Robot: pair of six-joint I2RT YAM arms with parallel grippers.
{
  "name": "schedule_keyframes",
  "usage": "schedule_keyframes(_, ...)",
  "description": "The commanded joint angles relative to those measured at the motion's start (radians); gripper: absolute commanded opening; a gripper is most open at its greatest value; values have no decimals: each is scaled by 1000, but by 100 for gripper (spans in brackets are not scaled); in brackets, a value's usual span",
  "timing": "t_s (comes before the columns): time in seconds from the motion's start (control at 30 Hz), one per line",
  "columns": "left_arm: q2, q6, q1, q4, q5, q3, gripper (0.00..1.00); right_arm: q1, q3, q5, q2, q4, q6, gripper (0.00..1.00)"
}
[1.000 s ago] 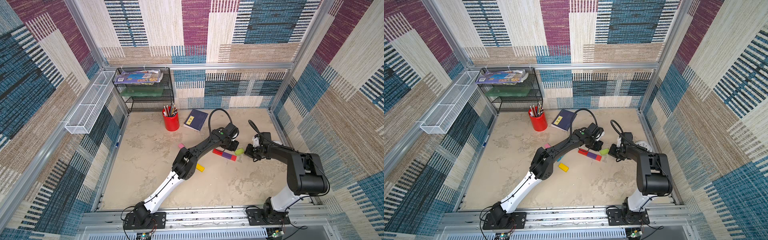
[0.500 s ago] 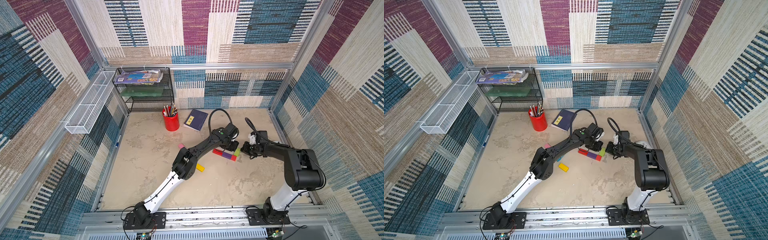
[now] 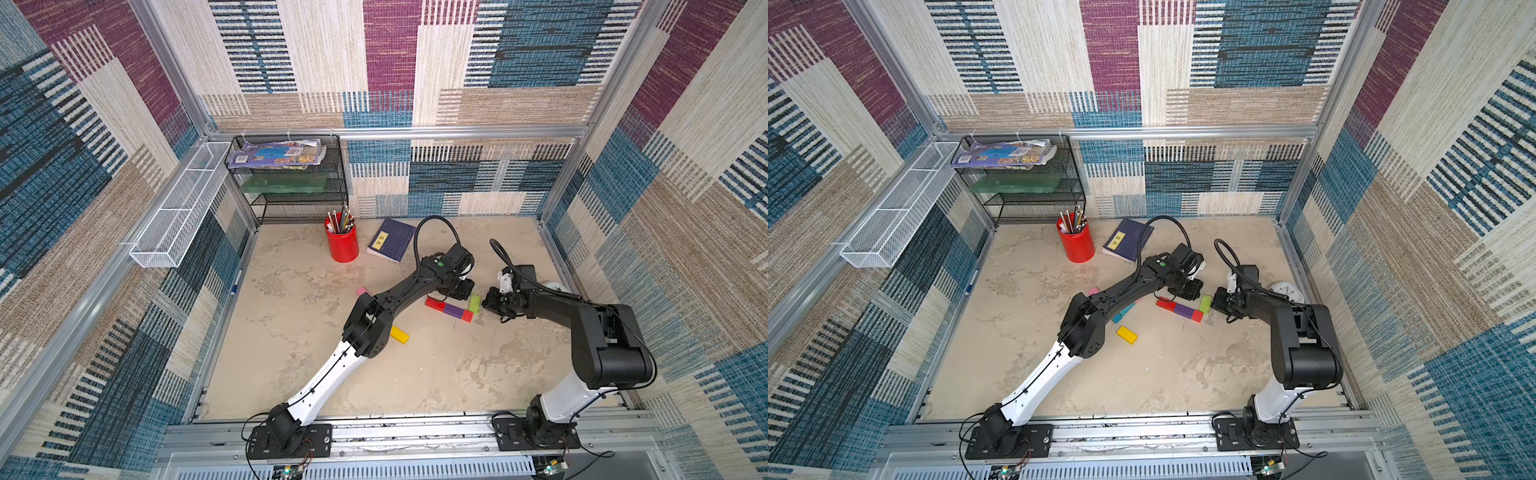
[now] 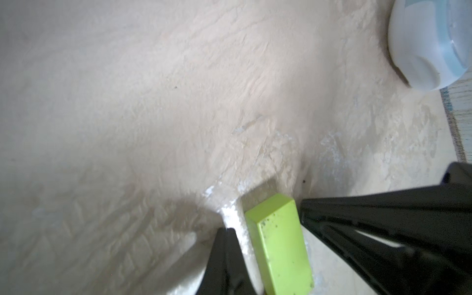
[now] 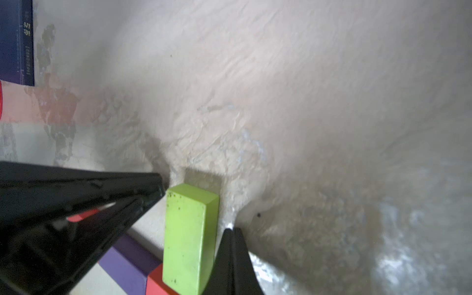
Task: Assemble the letter v with building blocks
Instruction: Assemble the building block at the center of the board.
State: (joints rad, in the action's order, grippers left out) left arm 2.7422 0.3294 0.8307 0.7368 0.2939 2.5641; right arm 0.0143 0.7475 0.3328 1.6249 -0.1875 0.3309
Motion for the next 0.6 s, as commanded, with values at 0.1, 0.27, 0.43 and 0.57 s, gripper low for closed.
schedule_keyframes(0.1, -13, -23, 0, 30, -7, -12, 0, -13, -44, 2, -7, -76, -3, 0)
schedule_keyframes(0.27, -13, -13, 0, 24, 15, -13, 0, -21, -44, 10, 7, -67, -1, 0)
schedule_keyframes(0.43, -15, -11, 1, 25, 21, -17, 0, -25, -43, 12, 10, -63, -1, 0)
schedule_keyframes(0.57, -16, -13, 0, 23, 24, -21, 0, -28, -45, 12, 11, -58, 1, 0)
